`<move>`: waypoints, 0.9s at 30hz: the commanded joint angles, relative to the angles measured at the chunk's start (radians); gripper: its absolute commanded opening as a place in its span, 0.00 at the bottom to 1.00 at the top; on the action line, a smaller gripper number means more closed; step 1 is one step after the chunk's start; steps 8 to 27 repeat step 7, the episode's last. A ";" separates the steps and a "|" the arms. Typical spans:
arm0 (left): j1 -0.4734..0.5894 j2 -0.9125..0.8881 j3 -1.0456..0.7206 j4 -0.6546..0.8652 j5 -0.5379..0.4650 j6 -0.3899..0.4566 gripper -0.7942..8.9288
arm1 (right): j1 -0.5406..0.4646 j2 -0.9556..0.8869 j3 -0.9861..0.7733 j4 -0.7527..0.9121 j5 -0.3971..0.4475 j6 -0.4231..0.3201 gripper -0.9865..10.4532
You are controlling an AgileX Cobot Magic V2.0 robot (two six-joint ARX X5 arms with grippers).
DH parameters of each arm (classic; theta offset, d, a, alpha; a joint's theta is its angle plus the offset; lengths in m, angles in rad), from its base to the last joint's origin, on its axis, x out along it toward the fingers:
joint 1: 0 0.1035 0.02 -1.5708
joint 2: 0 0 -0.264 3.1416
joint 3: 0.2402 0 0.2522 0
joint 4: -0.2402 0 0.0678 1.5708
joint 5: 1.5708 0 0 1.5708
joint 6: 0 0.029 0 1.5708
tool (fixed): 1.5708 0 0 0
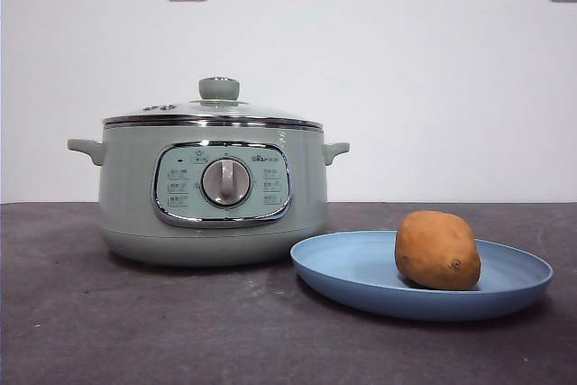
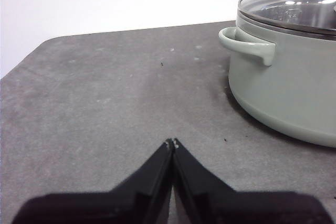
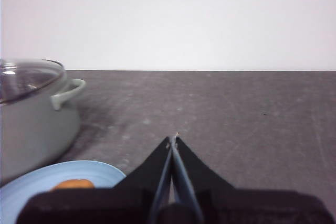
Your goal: Take the potato out from the steamer,put the potato on the plate,close the lid
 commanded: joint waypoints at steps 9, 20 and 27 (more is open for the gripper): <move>-0.003 -0.003 -0.015 0.002 -0.001 -0.006 0.08 | 0.000 -0.067 -0.100 -0.008 0.007 0.002 0.09; -0.003 -0.003 -0.015 0.002 -0.001 -0.006 0.08 | 0.000 -0.067 -0.100 -0.008 0.007 0.002 0.09; -0.003 -0.003 -0.015 0.002 -0.001 -0.006 0.08 | 0.000 -0.067 -0.100 -0.008 0.007 0.002 0.09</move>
